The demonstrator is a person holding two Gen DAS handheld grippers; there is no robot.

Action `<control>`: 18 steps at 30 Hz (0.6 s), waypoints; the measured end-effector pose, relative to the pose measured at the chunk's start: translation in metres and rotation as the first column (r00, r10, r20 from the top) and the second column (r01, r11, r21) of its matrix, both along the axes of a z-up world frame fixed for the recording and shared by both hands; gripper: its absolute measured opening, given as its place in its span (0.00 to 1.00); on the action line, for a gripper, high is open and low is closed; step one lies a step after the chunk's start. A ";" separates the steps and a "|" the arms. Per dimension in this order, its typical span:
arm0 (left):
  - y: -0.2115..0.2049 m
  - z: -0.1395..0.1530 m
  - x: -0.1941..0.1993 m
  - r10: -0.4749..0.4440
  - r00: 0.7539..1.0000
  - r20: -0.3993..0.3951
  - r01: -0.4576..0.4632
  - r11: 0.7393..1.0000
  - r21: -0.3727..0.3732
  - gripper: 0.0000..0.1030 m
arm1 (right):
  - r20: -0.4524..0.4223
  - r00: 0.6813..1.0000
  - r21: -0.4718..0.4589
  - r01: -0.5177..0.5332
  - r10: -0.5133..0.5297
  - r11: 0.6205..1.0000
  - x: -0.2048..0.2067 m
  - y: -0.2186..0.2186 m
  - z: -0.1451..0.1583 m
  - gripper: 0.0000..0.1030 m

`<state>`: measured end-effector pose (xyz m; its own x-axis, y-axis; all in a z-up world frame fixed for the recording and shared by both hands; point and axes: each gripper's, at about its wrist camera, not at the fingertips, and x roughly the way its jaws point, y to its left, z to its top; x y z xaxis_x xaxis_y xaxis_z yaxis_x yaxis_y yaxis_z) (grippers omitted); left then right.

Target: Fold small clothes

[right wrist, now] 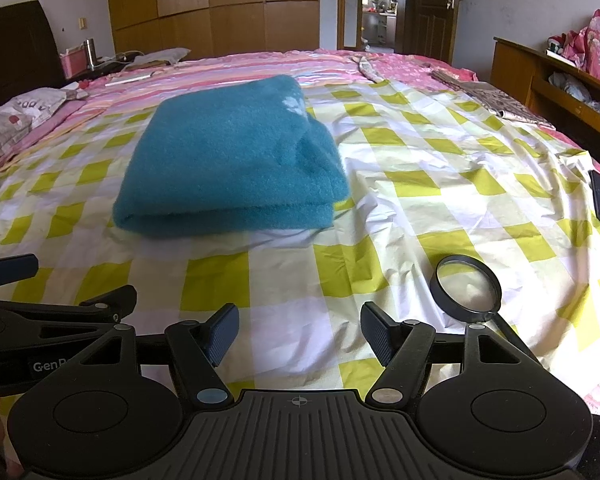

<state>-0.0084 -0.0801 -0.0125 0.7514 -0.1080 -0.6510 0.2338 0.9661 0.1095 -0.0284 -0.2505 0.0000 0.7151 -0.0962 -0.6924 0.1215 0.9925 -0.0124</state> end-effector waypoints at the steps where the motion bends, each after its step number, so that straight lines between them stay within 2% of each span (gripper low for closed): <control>1: 0.000 0.000 0.000 0.000 1.000 0.000 0.000 1.000 0.000 1.00 | 0.001 1.000 0.000 0.000 0.000 1.000 0.000 0.000 0.000 0.66; 18: -0.001 0.002 -0.001 0.001 1.000 0.004 -0.001 1.000 0.004 1.00 | 0.001 1.000 0.003 0.002 -0.002 1.000 0.000 -0.001 0.000 0.66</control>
<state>-0.0092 -0.0809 -0.0105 0.7539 -0.1049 -0.6486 0.2329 0.9657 0.1146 -0.0288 -0.2512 -0.0004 0.7154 -0.0956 -0.6921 0.1231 0.9924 -0.0098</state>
